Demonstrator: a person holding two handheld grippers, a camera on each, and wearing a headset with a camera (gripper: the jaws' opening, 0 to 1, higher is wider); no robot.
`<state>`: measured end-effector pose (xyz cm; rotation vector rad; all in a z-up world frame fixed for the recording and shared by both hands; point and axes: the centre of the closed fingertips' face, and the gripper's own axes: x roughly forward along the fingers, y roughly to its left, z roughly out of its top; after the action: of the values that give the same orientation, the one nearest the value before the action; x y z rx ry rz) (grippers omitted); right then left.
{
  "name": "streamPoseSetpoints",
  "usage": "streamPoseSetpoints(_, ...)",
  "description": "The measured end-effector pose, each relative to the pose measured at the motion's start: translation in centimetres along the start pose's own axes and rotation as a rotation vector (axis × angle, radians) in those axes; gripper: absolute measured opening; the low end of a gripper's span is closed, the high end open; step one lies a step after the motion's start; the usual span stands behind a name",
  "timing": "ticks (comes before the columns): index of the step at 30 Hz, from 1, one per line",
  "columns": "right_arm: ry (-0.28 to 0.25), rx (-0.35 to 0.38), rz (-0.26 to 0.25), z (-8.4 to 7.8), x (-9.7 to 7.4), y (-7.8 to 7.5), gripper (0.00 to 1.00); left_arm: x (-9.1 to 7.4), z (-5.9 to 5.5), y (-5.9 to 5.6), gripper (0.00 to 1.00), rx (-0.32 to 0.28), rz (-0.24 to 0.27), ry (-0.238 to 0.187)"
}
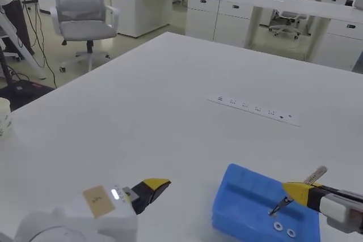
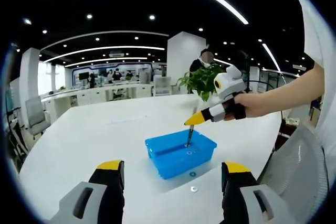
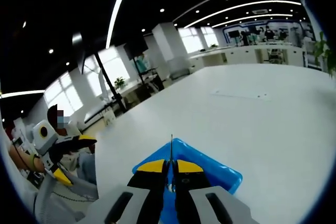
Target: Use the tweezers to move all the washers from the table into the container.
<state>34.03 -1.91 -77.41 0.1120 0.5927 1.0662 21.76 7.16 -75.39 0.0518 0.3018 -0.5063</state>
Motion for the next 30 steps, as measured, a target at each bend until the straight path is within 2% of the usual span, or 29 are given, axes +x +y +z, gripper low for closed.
streamPoseSetpoints(13, 0.058, -0.01, -0.01, -1.6, 1.8, -1.0, 0.02, 0.0, -0.1, 0.0, 0.76, -0.001, 0.002, 0.005)
streamPoseSetpoints(18, 0.095, -0.026, -0.017, -2.5, 2.3, -1.6, 0.02, 0.1, -0.2, 0.0, 0.76, 0.001, 0.0, 0.01)
streamPoseSetpoints(24, 0.106, -0.033, -0.027, -2.8, 2.4, -2.1, 0.02, 0.1, -0.3, 0.1, 0.76, 0.002, 0.003, 0.018)
streamPoseSetpoints(30, 0.109, -0.066, -0.033, -3.2, 2.6, -1.9, 0.02, 0.1, -0.4, 0.1, 0.76, 0.004, 0.002, 0.023)
